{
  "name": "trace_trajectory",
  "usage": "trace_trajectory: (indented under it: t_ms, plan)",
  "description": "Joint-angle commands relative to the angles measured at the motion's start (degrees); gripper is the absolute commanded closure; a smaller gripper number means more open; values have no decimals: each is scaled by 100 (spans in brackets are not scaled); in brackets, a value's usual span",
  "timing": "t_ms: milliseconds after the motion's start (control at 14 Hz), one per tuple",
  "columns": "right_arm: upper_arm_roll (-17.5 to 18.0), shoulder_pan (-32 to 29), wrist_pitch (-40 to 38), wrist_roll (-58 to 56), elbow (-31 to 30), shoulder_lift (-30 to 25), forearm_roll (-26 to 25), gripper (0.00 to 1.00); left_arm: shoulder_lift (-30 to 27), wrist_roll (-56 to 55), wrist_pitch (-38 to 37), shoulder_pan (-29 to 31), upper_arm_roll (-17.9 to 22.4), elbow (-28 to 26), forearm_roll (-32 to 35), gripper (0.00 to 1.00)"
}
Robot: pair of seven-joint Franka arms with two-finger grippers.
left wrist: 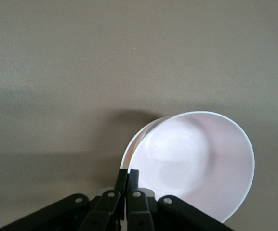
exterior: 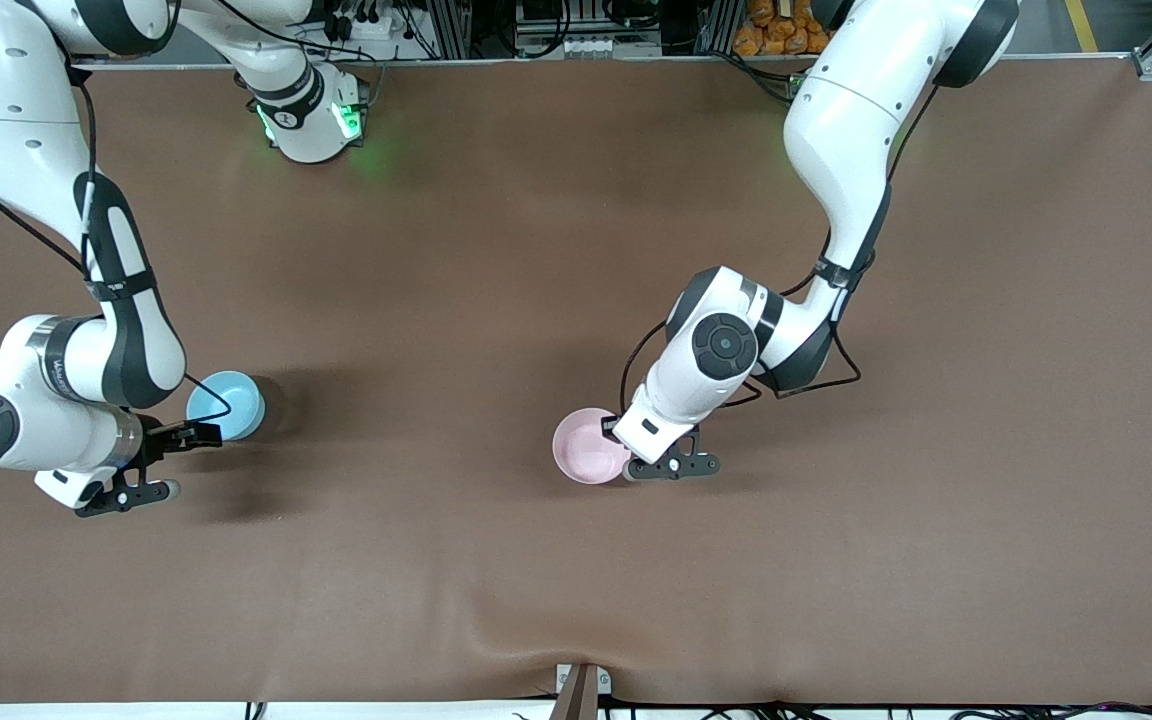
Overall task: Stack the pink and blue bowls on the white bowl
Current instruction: 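Lower the pink bowl into the white bowl while the right gripper grasps the blue bowl, then release the pink bowl and withdraw the left gripper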
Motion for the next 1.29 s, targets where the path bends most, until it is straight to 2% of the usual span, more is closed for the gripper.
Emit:
trace_trajectory:
  t_ms: [0, 214, 286, 357, 429, 500, 571, 643, 714, 1000, 1143, 1214]
  plan:
    - [66, -221, 29, -427, -271, -85, -117, 0, 66, 88, 11, -70, 31, 35, -29, 100]
    - [66, -397, 29, -1209, -351, -50, -117, 0, 93, 18, 11, -79, 31, 26, -38, 100]
    - [66, -398, 3, -1412, -351, -24, -117, 0, 102, 9, 11, -79, 31, 26, -64, 73]
    - [66, -398, -59, -1457, -359, 20, -117, 0, 102, 0, 11, -70, 31, 26, -73, 20]
    - [66, -398, -120, -1458, -359, 46, -117, 0, 84, 26, 11, -70, 31, 26, -65, 0]
    - [66, -398, -147, -1458, -368, 64, -100, 0, 49, 35, 11, -61, 31, 26, -47, 0]
    - [75, -398, -138, -1449, -394, 82, -73, 18, 23, 35, 11, -35, 40, 26, -38, 0]
    - [75, -389, -138, -1432, -395, 82, -30, 70, -4, 44, -7, 9, 49, 26, -29, 0]
    - [92, -389, -138, -1423, -395, 82, -21, 100, -91, 53, -33, 87, 75, 26, -21, 0]
    - [110, -380, -226, -1432, -386, 73, -3, 100, -548, 254, -585, 597, 75, 44, -12, 0]
    - [136, -319, -261, -1466, -342, 12, 478, 100, -776, 675, -858, 851, 75, 52, -12, 0]
    - [136, -284, -279, -1458, -333, -32, 550, 100, -890, 721, -1016, 975, 75, 52, -12, 0]
